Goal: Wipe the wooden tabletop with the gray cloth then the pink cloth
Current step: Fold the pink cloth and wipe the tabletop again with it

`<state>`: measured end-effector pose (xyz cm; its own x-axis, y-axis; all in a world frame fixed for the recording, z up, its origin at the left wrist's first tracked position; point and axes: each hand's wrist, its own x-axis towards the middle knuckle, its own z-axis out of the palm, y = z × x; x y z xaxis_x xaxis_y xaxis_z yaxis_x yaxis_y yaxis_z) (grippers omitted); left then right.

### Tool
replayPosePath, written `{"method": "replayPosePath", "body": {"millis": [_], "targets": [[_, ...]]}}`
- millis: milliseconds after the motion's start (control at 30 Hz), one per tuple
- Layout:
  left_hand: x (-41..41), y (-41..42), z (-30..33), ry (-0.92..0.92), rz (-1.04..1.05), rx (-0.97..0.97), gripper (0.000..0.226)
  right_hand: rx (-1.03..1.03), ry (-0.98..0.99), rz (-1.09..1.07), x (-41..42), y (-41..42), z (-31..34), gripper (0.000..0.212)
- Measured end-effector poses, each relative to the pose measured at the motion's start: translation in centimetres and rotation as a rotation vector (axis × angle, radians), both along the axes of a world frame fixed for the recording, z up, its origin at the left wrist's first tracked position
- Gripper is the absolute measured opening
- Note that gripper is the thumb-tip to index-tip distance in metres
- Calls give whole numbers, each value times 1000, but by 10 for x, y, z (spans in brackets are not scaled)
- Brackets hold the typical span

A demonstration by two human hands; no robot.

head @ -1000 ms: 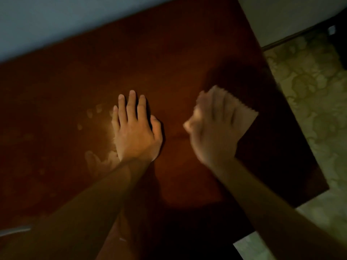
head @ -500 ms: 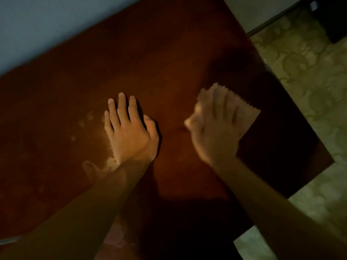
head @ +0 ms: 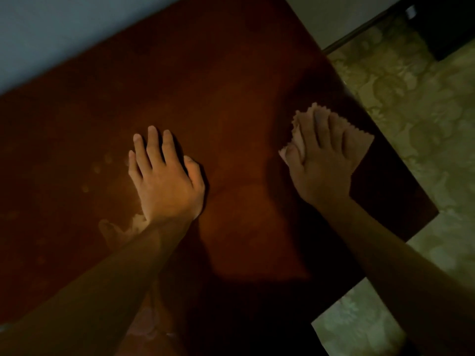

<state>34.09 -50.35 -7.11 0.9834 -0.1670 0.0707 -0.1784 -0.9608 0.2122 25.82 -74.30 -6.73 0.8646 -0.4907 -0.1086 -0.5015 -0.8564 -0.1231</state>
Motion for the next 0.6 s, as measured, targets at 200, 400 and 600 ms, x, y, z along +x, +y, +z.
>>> {"method": "replayPosePath", "body": {"millis": [200,400,600], "targets": [[1,1,-4,-13,-12,-10,59,53,-35,158,-62,120,-1,70],[0,0,-1,-12,-17,-16,60,23,4,383,-78,78,-4,70],[1,2,1,40,-33,-29,61,31,34,-91,-46,31,1,75]]}}
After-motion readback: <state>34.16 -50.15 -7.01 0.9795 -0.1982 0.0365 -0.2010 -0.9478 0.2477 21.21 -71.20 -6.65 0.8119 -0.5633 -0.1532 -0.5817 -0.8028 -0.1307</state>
